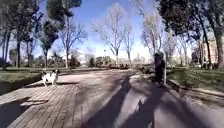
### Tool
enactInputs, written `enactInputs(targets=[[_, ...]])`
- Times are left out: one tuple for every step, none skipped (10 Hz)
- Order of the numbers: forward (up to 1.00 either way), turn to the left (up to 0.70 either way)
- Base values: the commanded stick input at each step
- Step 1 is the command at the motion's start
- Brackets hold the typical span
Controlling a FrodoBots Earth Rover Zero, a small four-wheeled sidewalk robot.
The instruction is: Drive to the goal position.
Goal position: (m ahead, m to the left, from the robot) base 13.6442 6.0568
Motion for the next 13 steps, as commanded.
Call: enactInputs(targets=[[0.70,0.00],[0.70,0.00],[0.70,0.00],[0.70,0.00],[0.70,0.00],[0.70,0.00],[0.70,0.35],[0.70,0.35],[0.70,0.35],[0.70,0.35],[0.70,0.29],[0.70,0.00],[0.70,0.00]])
